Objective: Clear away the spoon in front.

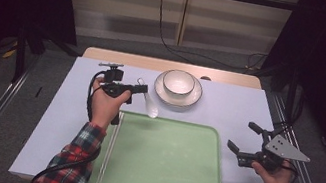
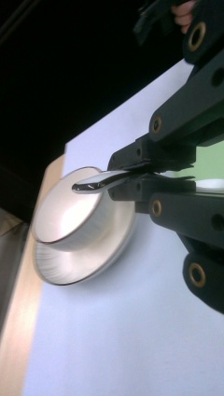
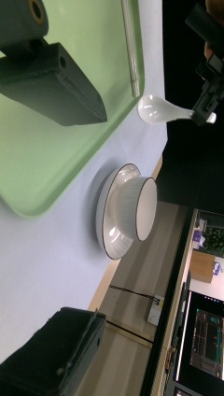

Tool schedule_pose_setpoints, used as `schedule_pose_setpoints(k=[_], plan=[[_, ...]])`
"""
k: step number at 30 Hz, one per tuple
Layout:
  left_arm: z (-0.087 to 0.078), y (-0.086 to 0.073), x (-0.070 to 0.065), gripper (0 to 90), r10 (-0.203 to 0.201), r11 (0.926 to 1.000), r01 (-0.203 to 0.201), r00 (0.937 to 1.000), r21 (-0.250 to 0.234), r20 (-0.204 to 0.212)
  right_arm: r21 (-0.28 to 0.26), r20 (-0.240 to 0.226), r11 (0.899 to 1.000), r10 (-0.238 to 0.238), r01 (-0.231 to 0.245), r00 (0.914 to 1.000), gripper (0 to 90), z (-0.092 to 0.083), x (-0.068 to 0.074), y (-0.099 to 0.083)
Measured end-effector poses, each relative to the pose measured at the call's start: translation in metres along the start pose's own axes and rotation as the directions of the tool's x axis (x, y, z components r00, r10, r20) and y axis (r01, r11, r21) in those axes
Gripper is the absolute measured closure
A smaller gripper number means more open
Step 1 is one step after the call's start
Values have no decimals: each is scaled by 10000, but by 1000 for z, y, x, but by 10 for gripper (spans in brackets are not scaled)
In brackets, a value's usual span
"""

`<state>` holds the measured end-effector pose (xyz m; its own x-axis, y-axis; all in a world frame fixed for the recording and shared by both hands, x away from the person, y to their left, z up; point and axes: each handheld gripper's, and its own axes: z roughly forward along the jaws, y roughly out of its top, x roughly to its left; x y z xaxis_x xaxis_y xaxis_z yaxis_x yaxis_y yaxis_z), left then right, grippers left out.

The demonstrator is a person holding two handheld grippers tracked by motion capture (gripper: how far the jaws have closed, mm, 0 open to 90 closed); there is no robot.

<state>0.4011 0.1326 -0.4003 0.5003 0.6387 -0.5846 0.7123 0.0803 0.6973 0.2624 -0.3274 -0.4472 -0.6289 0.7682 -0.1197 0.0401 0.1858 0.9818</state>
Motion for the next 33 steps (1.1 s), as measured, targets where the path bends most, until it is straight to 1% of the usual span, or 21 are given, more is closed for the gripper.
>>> schedule_pose_setpoints(k=[1,3,6,10,13,14,15,16,17,18,19,20,22,23,24,26,27,28,30,31,33], plan=[[-1,-2,1,857,64,9999,-64,10000,101,-12,-26,37,10000,50,-50,10000,38,0,0,0],[-4,-9,1,857,5,9999,-4,10000,138,-71,-3,39,10000,61,-61,10000,38,1,1,0],[-7,-17,2,857,-113,9992,110,9999,387,78,-3,21,10000,55,-55,10000,38,1,1,0],[-11,-28,4,857,-122,9971,116,9999,752,81,24,-29,10000,7,-7,10000,38,1,0,0],[-14,-36,5,857,-228,9946,228,9997,1008,-12,24,-35,10000,18,-18,10000,38,1,1,0],[-16,-38,6,857,-191,9945,194,9998,1031,-35,38,-43,10000,-25,26,10000,38,1,0,0],[-16,-41,5,857,-193,9926,200,9998,1195,-75,25,-33,10000,-49,49,10000,38,1,0,0],[-18,-43,6,857,-251,9911,257,9997,1305,-61,59,-57,10000,8,-8,10000,38,1,1,-1],[-19,-44,6,857,-235,9918,235,9997,1260,-10,58,-74,10000,-21,22,10000,38,2,1,-1],[-21,-45,7,857,-183,9900,187,9998,1399,-45,69,-107,10000,-45,46,9999,38,2,1,-1],[-22,-46,7,857,-401,9896,406,9992,1383,-67,79,-61,10000,-36,37,10000,38,2,1,-1],[-24,-46,9,857,-354,9894,354,9994,1411,-29,102,-121,9999,-27,28,9999,38,2,1,-1],[-27,-48,10,857,-429,9869,422,9991,1560,8,111,-114,9999,-24,25,9999,38,2,2,-1],[-28,-48,10,857,-395,9872,397,9992,1544,-48,111,-128,9999,-17,18,9999,38,2,2,-1],[-29,-49,10,857,-423,9848,415,9991,1688,11,122,-158,9999,-61,63,9999,38,2,1,-1],[-30,-51,11,857,-308,9847,329,9994,1708,-152,135,-231,9999,-10,13,9997,39,4,2,-1],[-30,-51,11,857,-357,9816,377,9993,1870,-144,175,-296,9998,-83,88,9995,39,4,3,-2],[-30,-53,11,857,-446,9824,467,9989,1806,-161,209,-320,9997,-107,113,9994,38,5,3,-2],[-30,-53,12,857,-250,9829,265,9996,1820,-111,165,-307,9998,-51,56,9995,39,5,3,-1],[-29,-53,12,856,-104,9852,137,9997,1708,-200,138,-214,9999,-44,47,9998,38,5,3,-1],[-28,-53,12,852,250,9845,-199,9993,1742,-273,218,-241,9997,-137,142,9996,38,4,3,-2]])
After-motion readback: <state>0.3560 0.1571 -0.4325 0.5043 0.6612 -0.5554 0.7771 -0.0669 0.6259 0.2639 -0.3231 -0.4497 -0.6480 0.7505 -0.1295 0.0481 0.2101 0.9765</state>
